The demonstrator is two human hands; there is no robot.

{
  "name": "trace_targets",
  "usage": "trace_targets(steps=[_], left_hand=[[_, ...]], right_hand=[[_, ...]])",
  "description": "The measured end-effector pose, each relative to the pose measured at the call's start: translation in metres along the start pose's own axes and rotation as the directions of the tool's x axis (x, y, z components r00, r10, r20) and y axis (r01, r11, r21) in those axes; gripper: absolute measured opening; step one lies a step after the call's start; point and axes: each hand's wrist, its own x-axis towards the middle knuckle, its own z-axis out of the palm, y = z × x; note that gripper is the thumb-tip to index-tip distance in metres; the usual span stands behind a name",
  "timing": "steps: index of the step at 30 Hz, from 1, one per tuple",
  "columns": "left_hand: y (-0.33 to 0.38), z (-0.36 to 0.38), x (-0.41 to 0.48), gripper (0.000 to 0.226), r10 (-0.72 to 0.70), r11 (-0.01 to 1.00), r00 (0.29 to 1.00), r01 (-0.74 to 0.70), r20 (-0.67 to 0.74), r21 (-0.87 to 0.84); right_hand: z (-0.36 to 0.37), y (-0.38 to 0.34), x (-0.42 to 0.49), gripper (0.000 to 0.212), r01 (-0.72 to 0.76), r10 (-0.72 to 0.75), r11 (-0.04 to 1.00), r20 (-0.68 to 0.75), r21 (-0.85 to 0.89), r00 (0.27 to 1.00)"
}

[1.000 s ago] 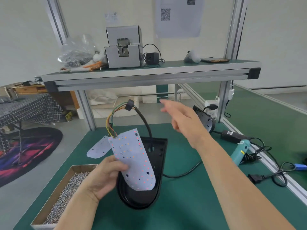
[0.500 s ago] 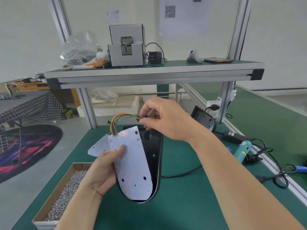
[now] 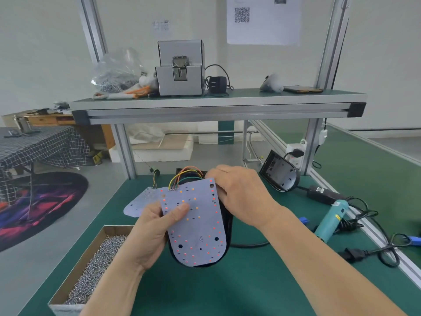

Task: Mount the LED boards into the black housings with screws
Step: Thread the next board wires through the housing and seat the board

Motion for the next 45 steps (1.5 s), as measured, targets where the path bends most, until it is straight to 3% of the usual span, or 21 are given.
trace_targets(steps=[4,9,12,15,17,20,25,29,33,37,41,45], left_hand=[[0.003,0.001,-0.001,0.026,0.008,1.000,1.000,-0.008,0.027,0.018],[0.002,0.002,-0.006,0.040,0.001,0.999,0.999,-0.002,0.045,0.039],[0.004,0.001,-0.007,0.044,-0.001,0.998,1.000,0.000,0.026,0.066],[0.005,0.000,-0.010,0.043,0.009,0.995,0.998,-0.015,0.067,0.096],[0.005,-0.001,-0.012,0.042,0.013,0.991,0.996,-0.025,0.090,0.133],[0.003,0.000,-0.013,0.039,0.035,0.978,0.993,-0.057,0.113,0.203],[0.003,0.011,-0.012,0.019,0.103,0.928,0.980,-0.157,0.173,0.337],[0.002,0.010,-0.010,0.033,0.109,0.929,0.983,-0.153,0.147,0.337],[0.009,0.006,-0.008,0.037,0.083,0.950,0.985,-0.124,0.150,0.287],[0.010,0.001,-0.007,0.042,0.015,0.964,0.990,-0.051,0.138,0.260],[0.006,0.002,-0.006,0.040,0.029,0.945,0.989,-0.075,0.147,0.318],[0.005,0.005,-0.006,0.038,0.047,0.899,0.980,-0.125,0.192,0.419]], right_hand=[[0.002,0.005,-0.001,0.019,0.018,-0.029,0.998,-0.170,-0.064,0.985],[0.003,0.009,-0.010,0.004,-0.049,0.065,0.965,-0.053,0.258,0.996],[0.006,0.006,-0.014,0.015,-0.079,0.105,0.962,-0.086,0.263,0.991],[0.003,0.007,-0.013,0.040,-0.201,0.226,0.908,-0.026,0.368,0.974],[0.001,0.011,-0.012,0.035,-0.194,0.203,0.918,0.012,0.347,0.979],[-0.001,0.012,-0.010,0.009,-0.224,0.226,0.903,0.036,0.368,0.973],[0.000,0.011,-0.006,0.029,-0.330,0.339,0.868,0.044,0.370,0.940],[0.000,0.010,-0.006,0.027,-0.296,0.282,0.919,0.091,0.261,0.955],[-0.001,0.012,-0.010,0.020,-0.218,0.166,0.881,0.157,0.421,0.974],[-0.002,0.015,-0.013,0.015,-0.233,0.147,0.860,0.215,0.455,0.965],[0.001,0.017,-0.012,0.013,-0.215,0.158,0.890,0.170,0.402,0.973],[0.000,0.019,-0.011,0.012,-0.260,0.161,0.896,0.282,0.361,0.946]])
